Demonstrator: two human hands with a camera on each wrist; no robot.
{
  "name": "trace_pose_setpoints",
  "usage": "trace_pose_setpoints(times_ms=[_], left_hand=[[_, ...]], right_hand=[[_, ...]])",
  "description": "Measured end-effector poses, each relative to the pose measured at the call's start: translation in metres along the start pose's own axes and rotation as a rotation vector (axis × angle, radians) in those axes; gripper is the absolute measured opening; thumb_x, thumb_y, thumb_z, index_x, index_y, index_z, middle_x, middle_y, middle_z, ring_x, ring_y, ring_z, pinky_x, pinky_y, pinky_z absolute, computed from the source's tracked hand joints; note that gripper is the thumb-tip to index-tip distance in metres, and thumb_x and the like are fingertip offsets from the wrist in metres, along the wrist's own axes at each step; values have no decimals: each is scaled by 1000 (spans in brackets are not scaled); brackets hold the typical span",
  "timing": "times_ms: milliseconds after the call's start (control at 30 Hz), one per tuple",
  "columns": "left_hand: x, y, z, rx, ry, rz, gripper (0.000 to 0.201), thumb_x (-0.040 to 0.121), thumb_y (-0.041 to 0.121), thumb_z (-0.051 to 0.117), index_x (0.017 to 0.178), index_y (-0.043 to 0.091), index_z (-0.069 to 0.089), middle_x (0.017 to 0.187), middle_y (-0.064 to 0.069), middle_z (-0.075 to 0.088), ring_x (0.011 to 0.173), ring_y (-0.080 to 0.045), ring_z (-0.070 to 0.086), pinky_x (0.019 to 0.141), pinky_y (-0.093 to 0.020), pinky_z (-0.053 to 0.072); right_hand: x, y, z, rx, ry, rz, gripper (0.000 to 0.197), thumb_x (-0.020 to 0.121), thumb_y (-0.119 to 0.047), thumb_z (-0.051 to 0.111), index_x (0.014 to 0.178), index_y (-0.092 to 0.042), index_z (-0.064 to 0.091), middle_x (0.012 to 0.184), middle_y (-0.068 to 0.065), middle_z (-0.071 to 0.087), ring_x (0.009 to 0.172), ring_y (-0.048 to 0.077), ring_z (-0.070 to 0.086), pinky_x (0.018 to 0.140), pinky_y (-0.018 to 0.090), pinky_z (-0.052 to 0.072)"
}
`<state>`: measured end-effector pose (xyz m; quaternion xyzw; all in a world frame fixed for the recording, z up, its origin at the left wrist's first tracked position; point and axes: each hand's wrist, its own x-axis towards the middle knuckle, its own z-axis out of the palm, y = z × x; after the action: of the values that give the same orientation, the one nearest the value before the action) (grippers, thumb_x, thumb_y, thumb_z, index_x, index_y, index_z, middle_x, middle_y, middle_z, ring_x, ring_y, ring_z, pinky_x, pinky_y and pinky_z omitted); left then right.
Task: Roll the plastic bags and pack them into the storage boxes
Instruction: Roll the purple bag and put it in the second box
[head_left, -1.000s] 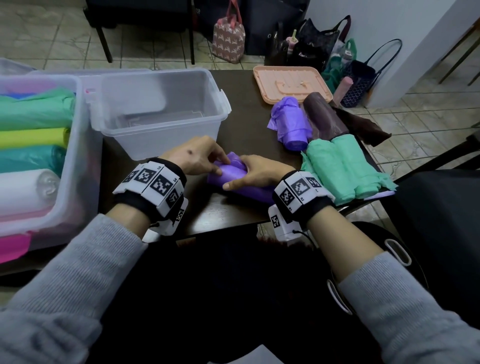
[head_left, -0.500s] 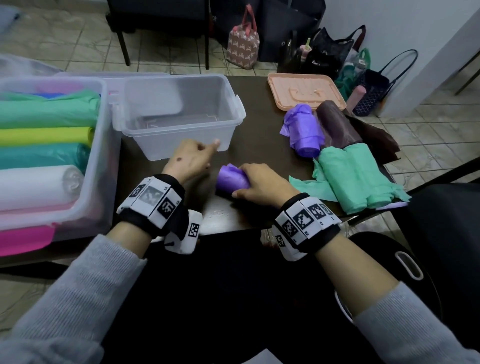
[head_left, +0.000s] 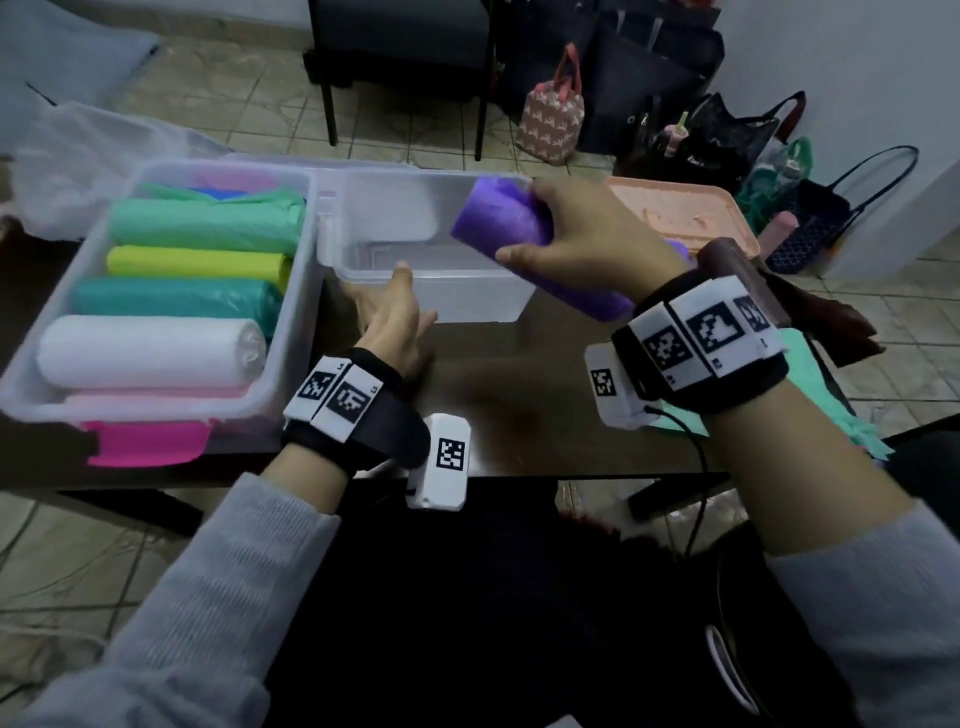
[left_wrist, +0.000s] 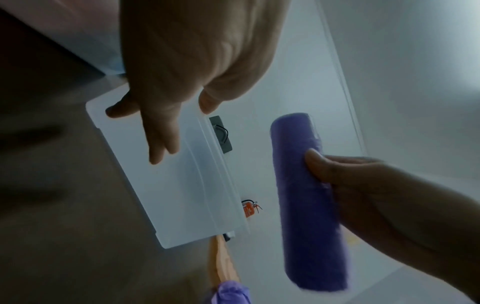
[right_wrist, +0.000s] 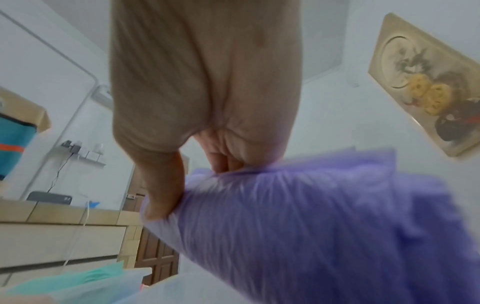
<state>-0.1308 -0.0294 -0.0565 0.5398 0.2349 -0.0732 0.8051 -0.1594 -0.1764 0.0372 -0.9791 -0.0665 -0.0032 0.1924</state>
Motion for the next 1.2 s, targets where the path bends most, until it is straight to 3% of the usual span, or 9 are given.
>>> trace_pose_setpoints(times_ms=[67,200,300,433,633,733,900,1033,1200], left_hand=[[-6,3,-1,-93,-11,-18,61,99,13,44,149,19,9,145,-1,30,89,-18,54,98,-43,47],[-15,-7,-15,-233,-59,-40,62,99,-1,35,149,23,9,144,-13,35,111,-40,56,92,-45,50],[-15,-17,-23,-312,-96,-13,59,98,-4,32,147,25,15,139,-18,44,89,-32,64,76,-42,53],[-18,-22,-26,-390,-86,-40,61,97,-7,32,147,26,16,133,-18,49,103,-37,59,86,-44,49],[-17,-27,-31,-418,-98,-15,53,97,-7,32,143,18,22,110,-18,55,83,-27,62,86,-46,48],[-15,-29,-32,-422,-94,-15,53,97,-7,35,142,18,24,116,-20,53,82,-27,63,80,-43,54],[-14,-29,-32,-423,-84,-13,59,97,-7,35,145,25,22,117,-14,52,79,-25,63,82,-41,51],[-12,-29,-31,-396,-62,-25,62,96,-7,38,146,27,21,116,-13,47,79,-27,60,80,-39,51],[-13,-29,-29,-380,-66,-26,64,97,-7,38,147,28,19,119,-13,44,82,-28,61,84,-38,50]], right_hand=[[14,-10,-2,9,41,-28,36,85,-33,66,112,-15,51,90,-6,44,68,1,40,58,8,23],[40,-27,17,7,9,-73,45,84,-31,67,121,-11,51,100,-4,48,88,9,44,76,18,31],[57,-36,41,-9,-73,-60,44,83,-27,68,121,-11,51,105,0,52,92,12,46,78,21,32],[77,-38,72,-108,-201,5,47,81,-30,69,119,-6,54,117,12,58,106,25,54,77,23,35],[84,-35,104,-164,-380,65,42,80,-31,69,112,-8,56,115,13,58,104,26,55,74,26,35],[85,-33,112,-212,-391,82,48,84,-36,63,123,-10,52,126,17,44,117,33,46,93,34,41],[78,-24,109,-88,-325,185,69,89,-42,57,145,-16,27,143,19,25,135,36,24,111,40,25],[69,-11,95,-20,-139,413,53,98,-33,43,142,-7,28,148,22,20,138,37,21,112,41,22],[56,-5,85,4,-220,451,35,99,-10,35,123,10,50,132,26,50,122,37,47,95,32,39]])
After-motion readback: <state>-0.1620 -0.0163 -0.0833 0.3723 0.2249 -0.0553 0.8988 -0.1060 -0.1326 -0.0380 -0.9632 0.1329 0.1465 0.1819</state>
